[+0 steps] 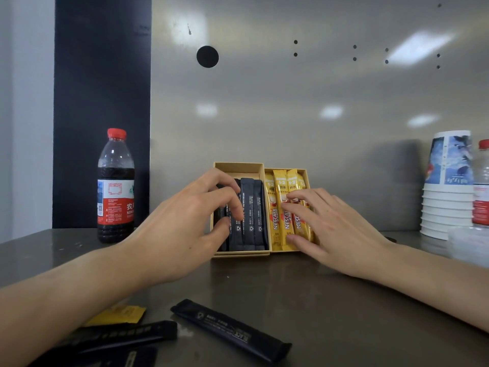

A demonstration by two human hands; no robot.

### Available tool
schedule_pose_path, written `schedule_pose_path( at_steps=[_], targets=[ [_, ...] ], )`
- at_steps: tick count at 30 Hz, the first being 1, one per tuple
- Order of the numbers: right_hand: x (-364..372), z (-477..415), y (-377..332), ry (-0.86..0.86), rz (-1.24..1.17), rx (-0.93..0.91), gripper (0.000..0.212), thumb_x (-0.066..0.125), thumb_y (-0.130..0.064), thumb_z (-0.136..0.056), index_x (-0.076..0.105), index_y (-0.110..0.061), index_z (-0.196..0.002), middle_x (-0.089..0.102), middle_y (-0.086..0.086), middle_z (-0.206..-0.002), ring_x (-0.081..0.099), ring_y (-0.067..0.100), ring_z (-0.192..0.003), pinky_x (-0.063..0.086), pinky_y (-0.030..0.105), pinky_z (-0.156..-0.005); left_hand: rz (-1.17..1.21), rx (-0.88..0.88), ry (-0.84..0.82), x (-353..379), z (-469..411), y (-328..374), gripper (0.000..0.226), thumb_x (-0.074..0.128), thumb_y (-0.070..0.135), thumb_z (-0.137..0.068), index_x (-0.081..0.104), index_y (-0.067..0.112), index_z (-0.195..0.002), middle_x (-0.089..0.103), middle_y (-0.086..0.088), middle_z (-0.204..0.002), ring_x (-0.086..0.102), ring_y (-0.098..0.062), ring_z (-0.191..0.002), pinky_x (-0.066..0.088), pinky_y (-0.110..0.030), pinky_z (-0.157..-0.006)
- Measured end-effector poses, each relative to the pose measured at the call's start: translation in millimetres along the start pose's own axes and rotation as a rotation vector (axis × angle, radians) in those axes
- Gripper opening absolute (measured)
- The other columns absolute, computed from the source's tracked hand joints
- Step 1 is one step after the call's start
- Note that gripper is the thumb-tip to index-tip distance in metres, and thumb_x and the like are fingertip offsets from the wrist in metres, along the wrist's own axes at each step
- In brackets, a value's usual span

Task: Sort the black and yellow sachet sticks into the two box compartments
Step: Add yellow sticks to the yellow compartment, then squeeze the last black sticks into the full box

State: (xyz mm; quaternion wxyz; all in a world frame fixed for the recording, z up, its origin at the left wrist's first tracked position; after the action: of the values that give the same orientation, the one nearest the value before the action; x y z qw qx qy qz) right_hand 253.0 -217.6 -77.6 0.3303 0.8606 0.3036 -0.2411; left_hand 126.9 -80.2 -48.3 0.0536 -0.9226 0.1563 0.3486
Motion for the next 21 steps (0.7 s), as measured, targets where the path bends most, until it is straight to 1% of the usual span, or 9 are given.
schedule_pose_path(
  at_steps=[4,7,9,12,14,15,17,18,21],
  targets=[
    [-3.6,1.4,-0.3,0.018,-0.015,0.0,0.06,0.039,-0.059,-0.095,0.047,-0.024,-0.144,0.045,-0.005,-0.144,0.044,0.013,-0.131,0.047,0.031,-0.101,-0.013,-0.001,-0.006,1.0,-0.2,-1.8,0.016,0.06,0.026,-0.094,0.061,0.042,-0.093,0.043,0.031,-0.123,0.052,0.007,-0.111,0.044,-0.017,-0.088],
    [-6.9,1.0,-3.5,0.043,-0.055,-0.02,0.049,0.044,-0.051,-0.099,0.054,-0.022,-0.136,0.05,-0.003,-0.137,0.05,0.015,-0.125,0.049,0.036,-0.1,0.013,0.002,-0.019,-4.3,2.7,0.2,0.021,0.061,0.017,-0.093,0.064,0.038,-0.094,0.056,0.024,-0.112,0.057,0.001,-0.102,0.044,-0.012,-0.08],
    [-20.6,-1.1,-14.1,0.091,-0.104,-0.091,0.035,0.048,-0.039,-0.1,0.064,-0.017,-0.122,0.059,0.0,-0.123,0.057,0.019,-0.112,0.05,0.038,-0.093,0.097,-0.008,-0.053,-7.1,2.8,2.0,0.026,0.06,0.002,-0.089,0.069,0.026,-0.092,0.068,0.015,-0.094,0.062,-0.002,-0.089,0.043,-0.009,-0.074],
    [-41.6,-0.2,-30.7,0.13,-0.16,-0.187,0.03,0.045,-0.035,-0.099,0.068,-0.019,-0.108,0.065,-0.006,-0.101,0.059,0.01,-0.092,0.048,0.03,-0.081,0.242,-0.101,-0.156,-2.6,1.4,-1.3,0.028,0.053,-0.009,-0.084,0.071,0.013,-0.083,0.073,0.002,-0.075,0.064,-0.001,-0.068,0.043,-0.007,-0.065],
    [-53.8,1.3,-36.3,0.137,-0.33,-0.142,0.027,0.047,-0.039,-0.097,0.068,-0.024,-0.106,0.066,-0.014,-0.093,0.058,0.001,-0.086,0.049,0.028,-0.078,0.27,-0.135,-0.194,1.5,0.7,-3.8,0.03,0.052,-0.01,-0.083,0.071,0.013,-0.077,0.073,-0.001,-0.069,0.062,0.001,-0.061,0.043,-0.006,-0.061],
    [-60.1,1.0,-40.6,0.128,-0.469,-0.09,0.025,0.049,-0.043,-0.095,0.067,-0.029,-0.105,0.067,-0.017,-0.088,0.061,0.003,-0.084,0.049,0.027,-0.076,0.273,-0.139,-0.203,2.3,1.5,-5.0,0.03,0.053,-0.009,-0.083,0.071,0.013,-0.075,0.072,-0.002,-0.068,0.062,0.001,-0.059,0.043,-0.007,-0.059],
    [-67.3,-0.4,-59.5,0.054,-0.76,-0.034,0.022,0.05,-0.052,-0.091,0.065,-0.039,-0.101,0.069,-0.014,-0.081,0.066,0.009,-0.081,0.049,0.021,-0.073,0.264,-0.135,-0.211,1.5,2.3,-7.4,0.029,0.054,-0.009,-0.082,0.072,0.011,-0.073,0.072,-0.004,-0.066,0.061,0.0,-0.057,0.043,-0.007,-0.058],
    [-69.5,-1.4,-74.0,-0.003,-0.857,-0.048,0.023,0.052,-0.056,-0.088,0.064,-0.041,-0.099,0.069,-0.012,-0.08,0.066,0.011,-0.081,0.049,0.018,-0.071,0.257,-0.133,-0.215,0.7,2.1,-9.0,0.028,0.054,-0.009,-0.081,0.072,0.01,-0.072,0.072,-0.004,-0.066,0.06,-0.001,-0.056,0.044,-0.008,-0.058],
    [-63.4,2.9,-111.4,-0.23,-0.999,-0.141,0.035,0.057,-0.068,-0.081,0.063,-0.036,-0.092,0.066,-0.007,-0.081,0.062,0.013,-0.075,0.049,0.02,-0.063,0.284,-0.189,-0.291,5.3,1.6,-22.1,0.03,0.052,-0.01,-0.08,0.071,0.011,-0.071,0.071,-0.004,-0.063,0.057,-0.003,-0.05,0.048,-0.019,-0.057]
  ],
)
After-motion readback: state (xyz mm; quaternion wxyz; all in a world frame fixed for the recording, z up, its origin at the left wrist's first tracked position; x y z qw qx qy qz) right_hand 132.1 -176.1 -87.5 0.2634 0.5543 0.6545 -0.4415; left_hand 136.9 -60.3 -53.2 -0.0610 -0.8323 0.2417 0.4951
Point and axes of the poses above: each hand's wrist, its own z-axis away from the middle knuckle, its own x-axis out of the palm, y = z × x, the point moved 10 cm from there along -z, towards the middle knuckle
